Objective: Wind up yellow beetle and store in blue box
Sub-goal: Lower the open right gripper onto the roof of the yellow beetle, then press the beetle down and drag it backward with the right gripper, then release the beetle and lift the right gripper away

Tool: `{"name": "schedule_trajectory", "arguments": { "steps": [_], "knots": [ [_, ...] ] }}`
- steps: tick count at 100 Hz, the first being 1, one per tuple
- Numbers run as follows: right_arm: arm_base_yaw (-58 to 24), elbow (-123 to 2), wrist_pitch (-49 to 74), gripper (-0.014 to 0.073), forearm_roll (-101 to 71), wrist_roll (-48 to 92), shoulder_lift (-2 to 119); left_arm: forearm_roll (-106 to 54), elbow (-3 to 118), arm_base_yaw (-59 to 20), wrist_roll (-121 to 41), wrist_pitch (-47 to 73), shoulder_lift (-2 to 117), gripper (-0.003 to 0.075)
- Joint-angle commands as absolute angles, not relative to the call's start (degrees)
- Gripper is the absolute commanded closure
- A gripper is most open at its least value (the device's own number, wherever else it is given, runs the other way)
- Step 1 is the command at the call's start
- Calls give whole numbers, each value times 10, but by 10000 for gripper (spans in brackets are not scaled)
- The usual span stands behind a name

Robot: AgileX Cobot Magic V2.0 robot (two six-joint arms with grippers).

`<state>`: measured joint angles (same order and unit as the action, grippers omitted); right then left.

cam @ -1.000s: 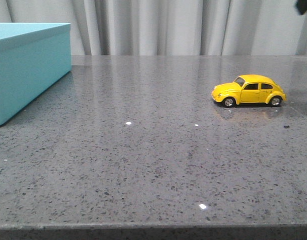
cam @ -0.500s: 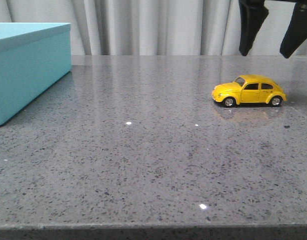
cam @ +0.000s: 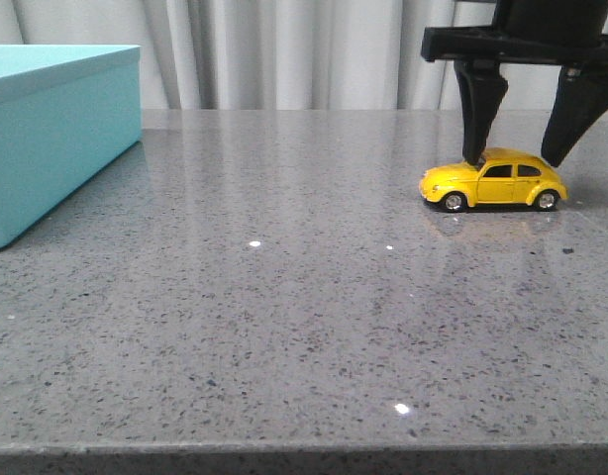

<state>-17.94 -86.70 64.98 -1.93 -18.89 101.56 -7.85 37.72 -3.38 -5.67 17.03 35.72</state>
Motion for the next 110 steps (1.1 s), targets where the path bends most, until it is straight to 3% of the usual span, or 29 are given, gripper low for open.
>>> {"name": "schedule_trajectory", "arguments": {
  "steps": [1, 35, 82, 110],
  "knots": [
    [-180, -885, 648, 102, -19, -191, 994, -85, 400, -38, -58, 129, 361, 298],
    [-169, -885, 664, 108, -10, -191, 994, -85, 400, -38, -58, 129, 361, 298],
    [-72, -883, 730, 108, 128, -191, 994, -85, 400, -38, -58, 130, 361, 298],
    [-49, -884, 730, 108, 125, -179, 965, -85, 400, -38, -58, 120, 361, 298]
  ]
}}
